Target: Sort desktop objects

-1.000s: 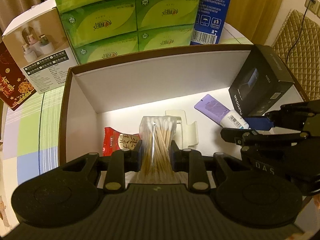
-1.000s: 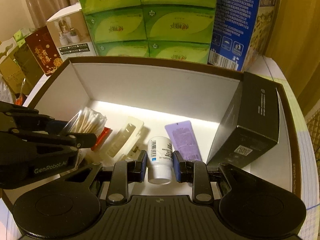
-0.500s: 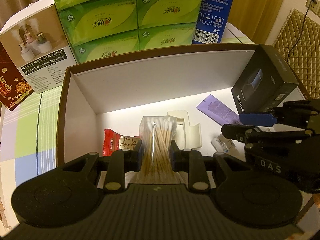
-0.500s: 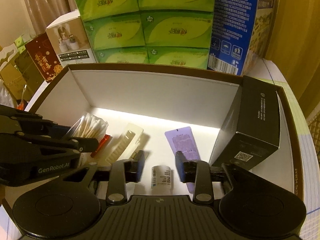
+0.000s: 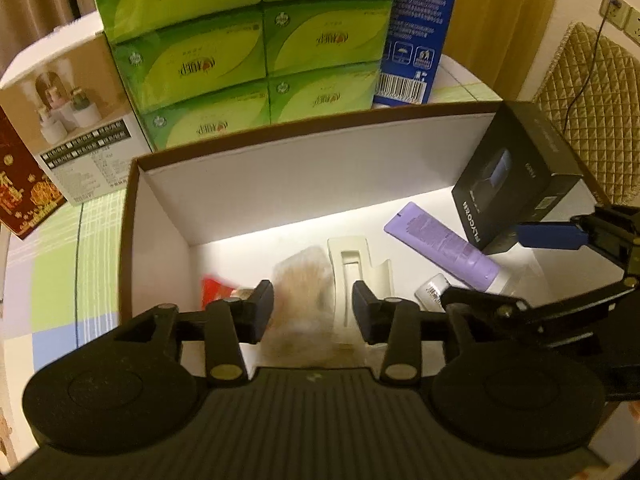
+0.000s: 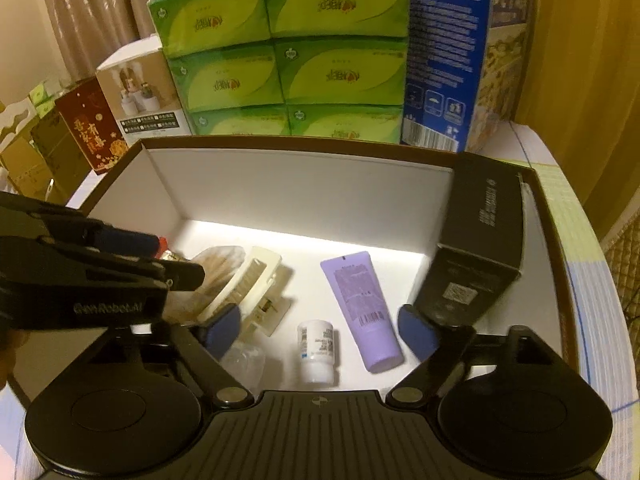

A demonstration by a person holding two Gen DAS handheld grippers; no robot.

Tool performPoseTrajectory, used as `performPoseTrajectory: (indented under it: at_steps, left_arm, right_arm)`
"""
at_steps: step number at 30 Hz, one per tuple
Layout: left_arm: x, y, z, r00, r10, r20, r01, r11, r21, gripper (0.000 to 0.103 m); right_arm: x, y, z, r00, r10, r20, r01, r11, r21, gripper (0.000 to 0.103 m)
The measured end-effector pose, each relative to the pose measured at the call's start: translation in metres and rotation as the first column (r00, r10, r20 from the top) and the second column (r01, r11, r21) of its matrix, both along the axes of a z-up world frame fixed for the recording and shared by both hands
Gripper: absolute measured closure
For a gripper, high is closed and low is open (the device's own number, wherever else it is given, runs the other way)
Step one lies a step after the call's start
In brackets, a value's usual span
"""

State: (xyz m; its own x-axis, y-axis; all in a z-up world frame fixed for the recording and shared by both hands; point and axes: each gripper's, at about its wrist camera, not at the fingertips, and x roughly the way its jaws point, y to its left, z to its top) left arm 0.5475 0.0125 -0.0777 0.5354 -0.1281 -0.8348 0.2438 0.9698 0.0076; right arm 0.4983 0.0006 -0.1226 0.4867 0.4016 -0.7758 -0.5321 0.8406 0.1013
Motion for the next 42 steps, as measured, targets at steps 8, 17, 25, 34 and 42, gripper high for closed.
performPoseTrajectory:
  at_steps: [8, 17, 25, 34, 42]
  left_arm:
    - [-0.029, 0.005, 0.028, 0.997, -0.03, 0.064, 0.031, 0.999, -0.017, 0.038]
    - [-0.068, 0.021, 0.054, 0.994, 0.032, 0.106, -0.027, 0.999, -0.047, 0.02]
    - [-0.109, 0.032, 0.068, 0.986, 0.052, 0.156, -0.054, 0.998, 0.012, 0.009]
    - [-0.151, 0.036, 0.077, 0.985, 0.038, 0.167, -0.036, 0.999, -0.012, 0.007]
    - [-0.19, 0.032, 0.088, 0.976, 0.047, 0.214, -0.047, 0.999, -0.008, 0.001]
  right_arm:
    - [-0.029, -0.021, 0.022, 0.999, -0.041, 0.028, 0.039, 0.998, 0.055, 0.002]
    - [-0.065, -0.038, 0.042, 0.996, -0.07, 0.058, 0.066, 0.996, 0.063, 0.002]
    - [-0.106, -0.05, 0.053, 0.988, -0.141, 0.064, 0.135, 0.987, 0.091, 0.002]
    - [-0.148, -0.058, 0.066, 0.98, -0.186, 0.067, 0.178, 0.978, 0.107, 0.002]
    - [-0.178, -0.067, 0.075, 0.978, -0.194, 0.072, 0.184, 0.975, 0.122, 0.002]
